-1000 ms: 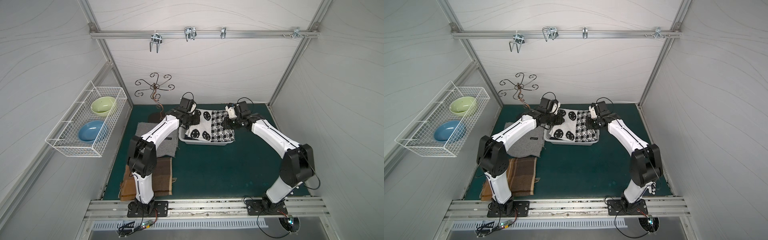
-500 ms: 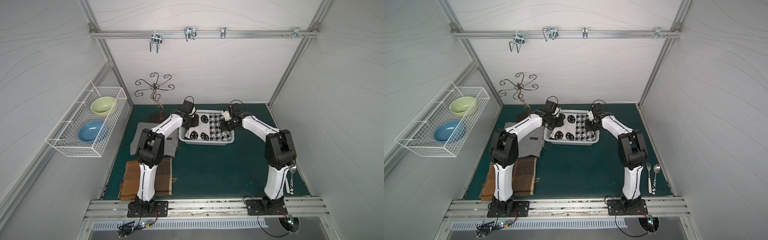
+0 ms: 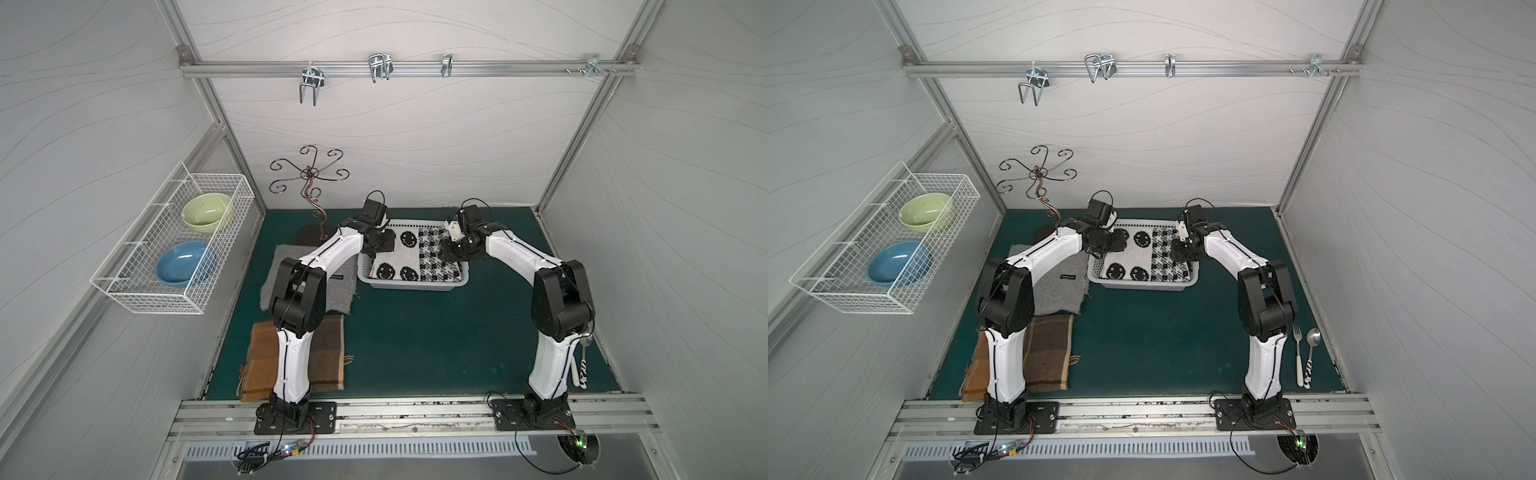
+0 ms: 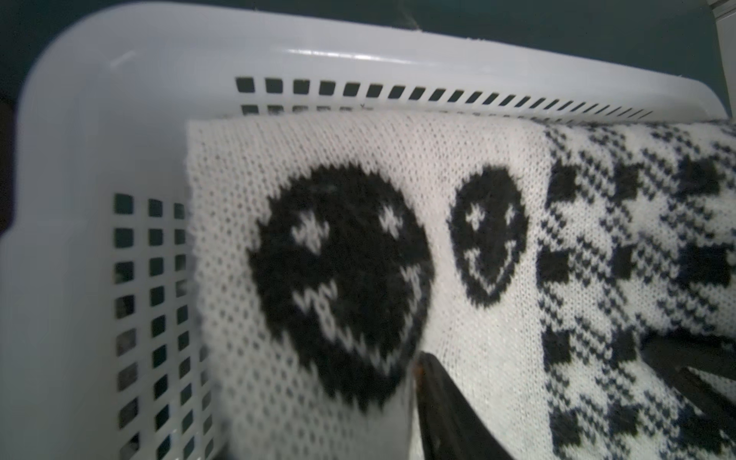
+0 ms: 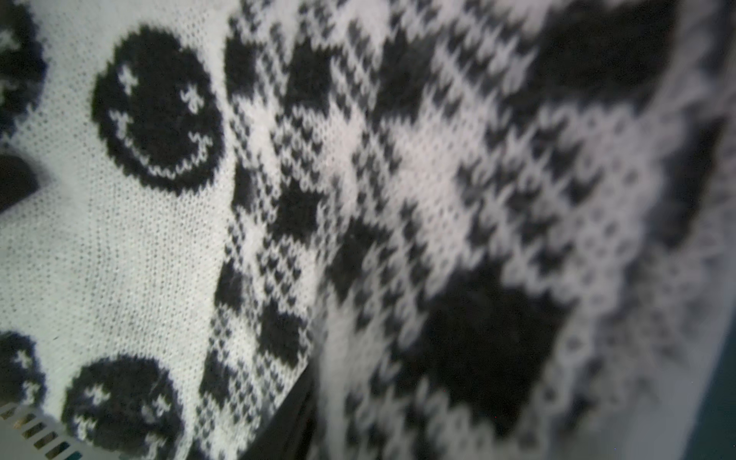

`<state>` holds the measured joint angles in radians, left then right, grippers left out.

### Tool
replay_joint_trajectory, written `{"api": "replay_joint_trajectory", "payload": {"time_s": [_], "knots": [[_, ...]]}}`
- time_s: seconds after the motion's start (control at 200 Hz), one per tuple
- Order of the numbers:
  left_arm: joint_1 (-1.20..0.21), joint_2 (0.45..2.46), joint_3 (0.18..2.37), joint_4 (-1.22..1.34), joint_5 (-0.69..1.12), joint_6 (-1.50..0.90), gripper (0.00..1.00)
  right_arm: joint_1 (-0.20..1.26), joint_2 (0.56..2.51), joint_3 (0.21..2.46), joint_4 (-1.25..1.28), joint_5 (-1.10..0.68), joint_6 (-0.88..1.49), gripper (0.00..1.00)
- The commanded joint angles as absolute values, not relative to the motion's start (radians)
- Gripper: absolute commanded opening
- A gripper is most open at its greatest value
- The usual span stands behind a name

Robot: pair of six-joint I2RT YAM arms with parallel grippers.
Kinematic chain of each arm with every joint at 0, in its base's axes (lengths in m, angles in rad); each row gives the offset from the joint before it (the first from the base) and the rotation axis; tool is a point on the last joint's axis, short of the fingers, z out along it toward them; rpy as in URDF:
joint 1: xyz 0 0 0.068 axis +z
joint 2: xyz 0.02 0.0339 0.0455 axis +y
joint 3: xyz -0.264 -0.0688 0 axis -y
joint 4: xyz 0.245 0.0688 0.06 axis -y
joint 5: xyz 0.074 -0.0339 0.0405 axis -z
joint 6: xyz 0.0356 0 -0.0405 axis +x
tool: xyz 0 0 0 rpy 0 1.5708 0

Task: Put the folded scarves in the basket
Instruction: Place the scarf in the basket.

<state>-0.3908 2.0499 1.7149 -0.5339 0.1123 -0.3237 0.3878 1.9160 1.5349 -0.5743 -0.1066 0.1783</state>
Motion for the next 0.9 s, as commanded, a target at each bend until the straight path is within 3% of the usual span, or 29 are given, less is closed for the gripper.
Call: {"api": "replay_joint_trajectory", "payload": {"time_s": [0.0,0.29,0.55,0.74,0.895], "knots": [[-0.378,1.974,1.726,-0.541,0.081,-0.308,0.48,0.368,1.822,1.548,-0.635,-0.067,0.149,0.46],[-0.372,1.864,1.668,-0.558,0.03,-0.315,0.49,0.362,1.733,1.539,-0.657,-0.049,0.145,0.46],[-0.393,1.826,1.565,-0.423,0.187,-0.394,0.48,0.389,1.828,1.591,-0.617,-0.172,0.164,0.39],[-0.408,1.886,1.552,-0.396,0.213,-0.402,0.47,0.36,1.958,1.634,-0.642,-0.184,0.17,0.27],[-0.402,1.933,1.557,-0.422,0.175,-0.382,0.46,0.349,1.982,1.611,-0.635,-0.159,0.163,0.25]]}}
